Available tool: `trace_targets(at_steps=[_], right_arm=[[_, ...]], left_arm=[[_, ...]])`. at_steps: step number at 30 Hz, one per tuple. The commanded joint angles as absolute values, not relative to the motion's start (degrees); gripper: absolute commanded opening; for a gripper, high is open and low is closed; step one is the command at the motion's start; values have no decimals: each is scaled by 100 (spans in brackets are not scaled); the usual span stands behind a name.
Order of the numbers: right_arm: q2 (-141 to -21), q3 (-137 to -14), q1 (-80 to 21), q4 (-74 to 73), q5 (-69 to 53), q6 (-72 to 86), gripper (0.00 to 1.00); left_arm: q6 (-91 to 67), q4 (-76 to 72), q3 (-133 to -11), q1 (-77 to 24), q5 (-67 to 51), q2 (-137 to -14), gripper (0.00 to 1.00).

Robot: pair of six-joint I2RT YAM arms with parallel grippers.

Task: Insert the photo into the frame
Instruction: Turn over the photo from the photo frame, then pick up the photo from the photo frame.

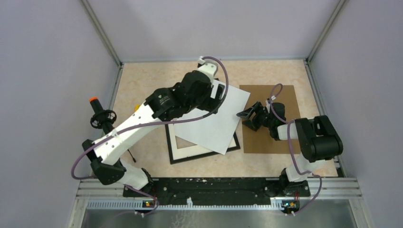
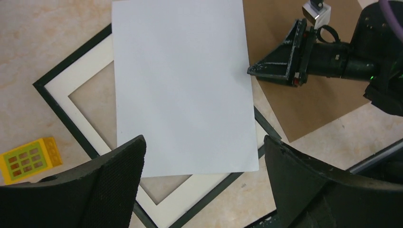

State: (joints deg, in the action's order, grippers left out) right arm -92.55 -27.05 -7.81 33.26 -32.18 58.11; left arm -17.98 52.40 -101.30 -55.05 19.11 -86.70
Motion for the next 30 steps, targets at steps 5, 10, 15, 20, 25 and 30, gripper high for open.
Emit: trace_targets(at_steps=[5, 10, 15, 20, 25, 30], right_arm=[[-10387, -2567, -1329, 5488, -2552, 6407, 56], [-10803, -2275, -1435, 7177, -2166, 7021, 27], [-10605, -2498, -1434, 7482, -2213, 7192, 0], [-9325, -3201, -1398, 5744, -2853, 6633, 0], [-8338, -4638, -1634, 2565, -3469, 5592, 0], [-8503, -6131, -2323, 2037, -4453, 5786, 0]], left_arm=[[-1759, 4412, -9343, -5399, 2251, -8162, 97], [-1807, 4388, -9277, -5380, 2212, -8162, 96], [-1822, 4360, -9213, -5355, 2213, -8068, 96], [-1891, 4339, -9147, -5335, 2523, -7827, 96], [-2099, 4050, -9042, -5335, 3104, -7154, 96], [-1801, 2367, -8024, -5336, 3218, -5667, 97]])
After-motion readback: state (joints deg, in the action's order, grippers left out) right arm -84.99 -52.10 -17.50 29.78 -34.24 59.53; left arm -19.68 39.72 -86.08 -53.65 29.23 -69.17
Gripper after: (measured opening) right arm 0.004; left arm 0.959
